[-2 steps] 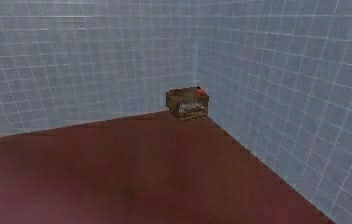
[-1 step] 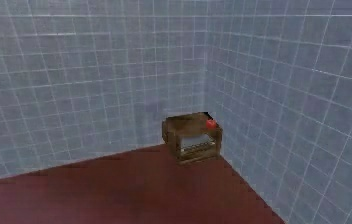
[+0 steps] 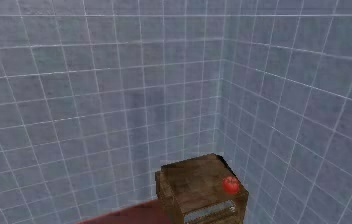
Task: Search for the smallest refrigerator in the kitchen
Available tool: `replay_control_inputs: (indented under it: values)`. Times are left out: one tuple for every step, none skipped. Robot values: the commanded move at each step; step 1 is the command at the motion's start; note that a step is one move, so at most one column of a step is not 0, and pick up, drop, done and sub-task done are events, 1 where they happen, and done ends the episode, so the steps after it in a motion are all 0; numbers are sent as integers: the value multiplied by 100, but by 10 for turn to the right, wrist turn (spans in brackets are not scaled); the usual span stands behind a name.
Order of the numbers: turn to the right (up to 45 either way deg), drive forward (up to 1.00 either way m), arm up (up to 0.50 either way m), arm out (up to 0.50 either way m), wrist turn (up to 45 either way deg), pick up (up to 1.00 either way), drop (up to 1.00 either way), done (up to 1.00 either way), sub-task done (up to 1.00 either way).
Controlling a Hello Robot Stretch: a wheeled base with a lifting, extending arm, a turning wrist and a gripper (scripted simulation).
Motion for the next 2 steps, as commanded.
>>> replay_control_inputs:
  values:
    - [180, 0, 0, 0, 0, 0, 0, 0, 0]
    - [0, 0, 0, 0, 0, 0, 0, 100, 0]
